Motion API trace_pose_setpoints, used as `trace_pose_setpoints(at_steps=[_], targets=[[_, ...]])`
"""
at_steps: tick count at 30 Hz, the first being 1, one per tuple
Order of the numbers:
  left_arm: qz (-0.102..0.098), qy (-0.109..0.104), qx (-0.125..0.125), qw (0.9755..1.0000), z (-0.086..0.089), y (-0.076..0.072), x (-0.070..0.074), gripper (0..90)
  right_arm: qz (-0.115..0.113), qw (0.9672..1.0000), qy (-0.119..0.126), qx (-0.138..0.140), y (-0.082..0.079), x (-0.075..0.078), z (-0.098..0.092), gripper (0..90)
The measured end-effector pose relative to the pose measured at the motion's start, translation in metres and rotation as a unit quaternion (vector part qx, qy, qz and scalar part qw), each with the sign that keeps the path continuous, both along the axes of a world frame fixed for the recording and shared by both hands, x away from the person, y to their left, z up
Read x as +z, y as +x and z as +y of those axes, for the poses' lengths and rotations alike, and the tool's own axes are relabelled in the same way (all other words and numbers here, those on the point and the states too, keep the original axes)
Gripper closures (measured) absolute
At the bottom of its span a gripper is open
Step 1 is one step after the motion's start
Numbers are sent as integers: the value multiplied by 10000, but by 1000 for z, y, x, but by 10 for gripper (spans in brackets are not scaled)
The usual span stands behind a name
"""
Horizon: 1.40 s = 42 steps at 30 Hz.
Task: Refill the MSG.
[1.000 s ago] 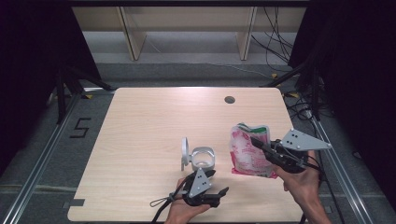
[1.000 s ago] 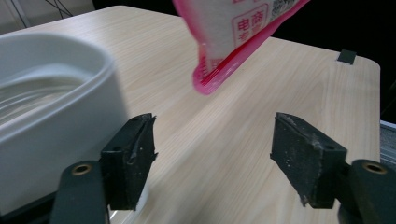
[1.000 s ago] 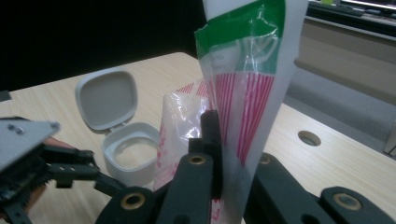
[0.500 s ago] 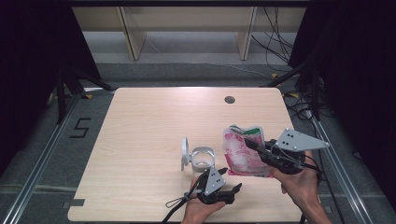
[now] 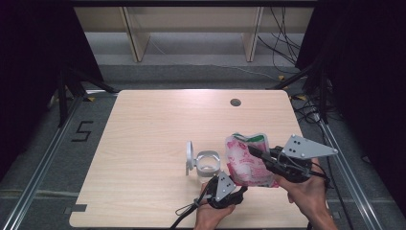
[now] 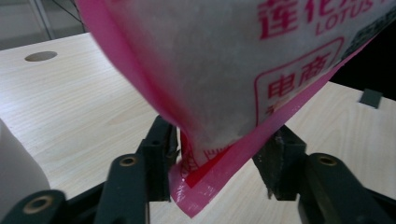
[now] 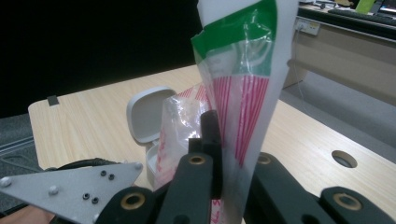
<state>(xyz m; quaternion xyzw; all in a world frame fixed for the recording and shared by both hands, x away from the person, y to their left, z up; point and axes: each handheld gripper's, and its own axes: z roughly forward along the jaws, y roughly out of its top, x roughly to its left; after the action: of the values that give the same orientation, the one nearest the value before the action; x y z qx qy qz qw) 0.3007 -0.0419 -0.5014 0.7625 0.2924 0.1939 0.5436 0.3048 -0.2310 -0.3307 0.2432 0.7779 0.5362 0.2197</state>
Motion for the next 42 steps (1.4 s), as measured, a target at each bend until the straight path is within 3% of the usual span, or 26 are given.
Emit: trace_pose_setpoints(at_steps=[1,4,6,9,12,18,19,21,22,24,26,28,29,31,33,34,35,42], targets=[[-70,-109,26,9999,-2,0,0,629,-24,10000,-2,-22,1,0,1,900],[-124,-176,33,9998,-6,-1,-2,681,21,10000,32,-28,7,0,3,900],[-67,-235,43,9997,-9,-3,-2,699,45,9998,154,-72,10,0,5,900],[15,-328,27,9995,-9,-3,-3,714,-20,9999,124,-37,15,0,9,900],[17,-387,86,9992,-7,-5,-5,718,112,9996,237,39,19,-3,12,900],[-7,-437,193,9989,-7,-7,-8,726,97,9992,396,-57,28,-9,21,900],[-15,-391,191,9991,-7,-7,-8,728,201,9990,405,-68,29,-9,22,900],[-10,-508,186,9985,-10,-7,-10,731,284,9986,433,-54,31,-11,26,900],[30,-440,250,9987,-9,-8,-10,731,234,9987,460,5,33,-12,28,900],[7,-457,324,9984,-9,-8,-10,731,333,9984,430,-123,31,-12,31,900],[31,-541,344,9979,-10,-7,-10,731,253,9986,466,-68,33,-13,33,900],[86,-594,301,9977,-10,-7,-10,732,156,9991,372,-106,34,-13,33,900],[100,-609,276,9977,-10,-7,-10,732,276,9983,494,-105,34,-14,35,900],[100,-647,239,9976,-11,-7,-10,733,340,9981,515,-66,35,-15,37,900],[145,-652,194,9976,-12,-6,-11,734,235,9980,559,-174,37,-17,40,900],[151,-741,162,9970,-13,-5,-12,734,226,9986,451,-142,38,-17,40,900],[175,-680,190,9974,-13,-6,-12,735,231,9985,489,-127,39,-18,42,900],[266,-794,141,9964,-15,-4,-15,736,304,9987,376,-151,41,-23,49,900]])
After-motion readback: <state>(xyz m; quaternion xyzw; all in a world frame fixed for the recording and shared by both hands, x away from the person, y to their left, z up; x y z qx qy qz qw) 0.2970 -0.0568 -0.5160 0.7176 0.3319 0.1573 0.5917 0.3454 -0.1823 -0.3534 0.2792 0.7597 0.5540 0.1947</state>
